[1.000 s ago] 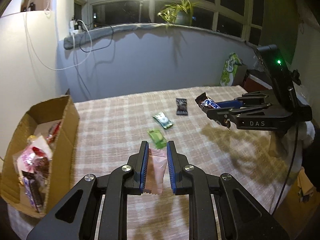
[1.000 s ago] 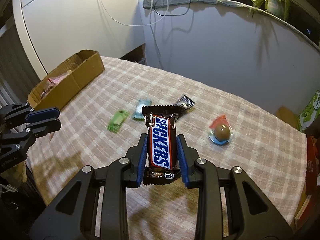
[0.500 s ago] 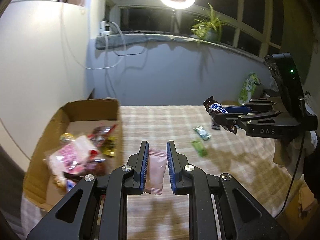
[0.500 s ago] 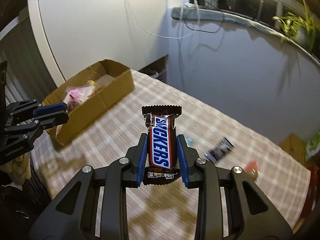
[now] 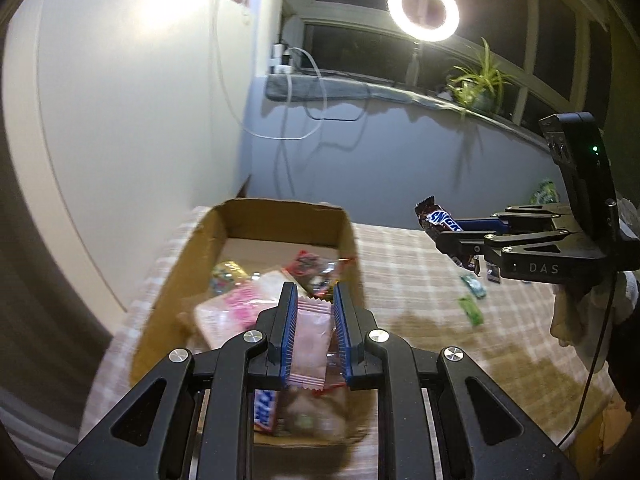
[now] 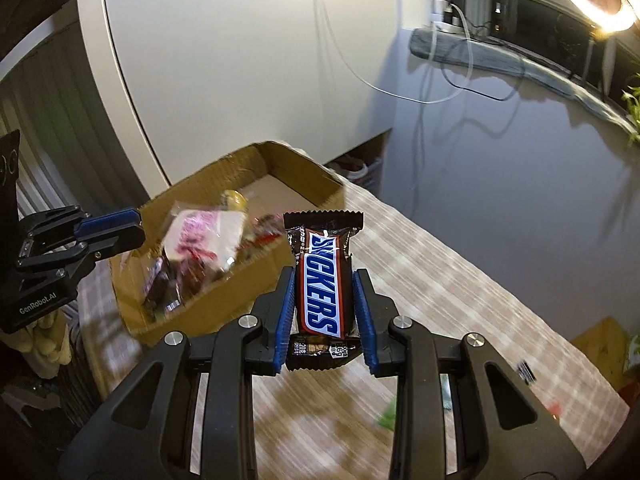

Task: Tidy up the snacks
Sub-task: 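Carry the pink packet and Snickers bar with both grippers over the box, then open both grippers to drop the pink packet and Snickers bar into the box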

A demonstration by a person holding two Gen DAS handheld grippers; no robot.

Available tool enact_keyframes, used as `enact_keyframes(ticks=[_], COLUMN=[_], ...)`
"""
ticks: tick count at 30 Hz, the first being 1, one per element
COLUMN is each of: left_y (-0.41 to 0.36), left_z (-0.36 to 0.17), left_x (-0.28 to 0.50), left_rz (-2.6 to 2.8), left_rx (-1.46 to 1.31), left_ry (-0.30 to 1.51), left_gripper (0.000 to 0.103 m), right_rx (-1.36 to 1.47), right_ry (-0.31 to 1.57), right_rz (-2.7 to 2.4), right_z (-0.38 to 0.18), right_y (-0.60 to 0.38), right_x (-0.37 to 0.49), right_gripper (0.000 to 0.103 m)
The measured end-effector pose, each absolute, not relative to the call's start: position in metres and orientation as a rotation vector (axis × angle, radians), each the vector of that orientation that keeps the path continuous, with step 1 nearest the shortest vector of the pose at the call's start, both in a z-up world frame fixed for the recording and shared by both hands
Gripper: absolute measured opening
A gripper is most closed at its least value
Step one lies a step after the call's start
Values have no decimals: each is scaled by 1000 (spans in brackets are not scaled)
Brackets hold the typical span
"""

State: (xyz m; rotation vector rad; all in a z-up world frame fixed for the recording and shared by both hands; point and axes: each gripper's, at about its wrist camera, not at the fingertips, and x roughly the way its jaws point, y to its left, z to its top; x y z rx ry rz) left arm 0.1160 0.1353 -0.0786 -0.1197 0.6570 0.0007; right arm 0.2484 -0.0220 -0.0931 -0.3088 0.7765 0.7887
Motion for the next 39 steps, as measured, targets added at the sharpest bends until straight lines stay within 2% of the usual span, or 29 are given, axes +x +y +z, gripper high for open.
enact_keyframes(ticks=[17,32,34,35,36,37,39], left_y=[187,191,191,191,191,191,191], left_z=[-81,-85,-85,-85,-85,-84,-84], left_x=[142,152,152,153,152,152,151], left_rz=[52,48,50,52,55,60,63], left_rx=[-169,-176,-176,-174,-172,-170,-171], left_ry=[663,675,677,677,676,675,669], left_gripper=[17,18,20,26,34,38,41], right_rx=[-331,-349,-354,-356,-356,-356,-354], right_ry=[836,849,845,841,840,835,811], right_rz=[865,894,890,887,885,880,865], right_z=[-110,-119,-119,-118,-118,-117,-115], right_y=[62,89,90,89,89,88,84], right_x=[274,282,281,281,282,281,280], right_gripper=[30,30,30,30,36,50,63])
